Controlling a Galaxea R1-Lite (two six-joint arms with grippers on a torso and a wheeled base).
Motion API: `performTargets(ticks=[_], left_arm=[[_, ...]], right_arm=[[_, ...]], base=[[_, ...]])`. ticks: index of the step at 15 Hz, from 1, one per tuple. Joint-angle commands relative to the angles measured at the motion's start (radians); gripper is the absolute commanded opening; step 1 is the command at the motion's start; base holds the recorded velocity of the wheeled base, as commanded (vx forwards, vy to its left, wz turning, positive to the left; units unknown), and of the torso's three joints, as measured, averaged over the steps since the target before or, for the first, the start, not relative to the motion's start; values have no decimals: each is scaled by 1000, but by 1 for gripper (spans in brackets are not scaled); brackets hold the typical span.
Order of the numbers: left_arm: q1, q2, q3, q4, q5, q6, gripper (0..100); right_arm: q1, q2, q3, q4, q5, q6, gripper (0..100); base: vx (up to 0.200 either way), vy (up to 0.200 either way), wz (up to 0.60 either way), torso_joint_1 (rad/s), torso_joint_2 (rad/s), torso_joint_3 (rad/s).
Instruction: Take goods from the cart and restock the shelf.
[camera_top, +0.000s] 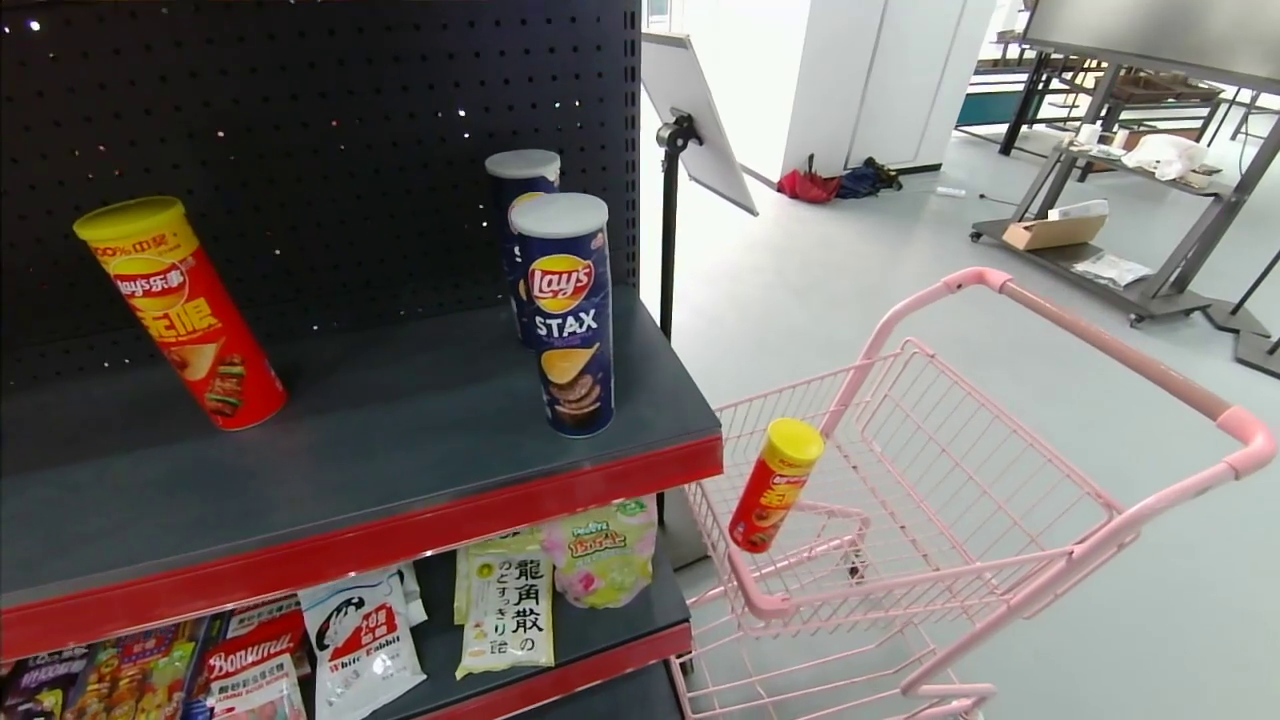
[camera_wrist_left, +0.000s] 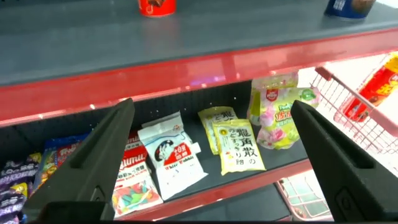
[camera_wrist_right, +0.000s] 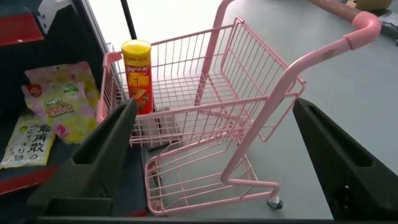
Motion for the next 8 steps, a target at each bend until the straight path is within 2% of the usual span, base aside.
performTargets(ticks=[1, 8], left_arm=[[0, 0, 0, 0, 0, 0, 100], [0, 2, 0, 0, 0, -2, 100]], right_arm=[[0, 1, 0, 0, 0, -1, 100], [0, 1, 0, 0, -2, -1, 100]], base=[[0, 0, 0, -149, 373, 222], [0, 0, 0, -155, 420, 262]])
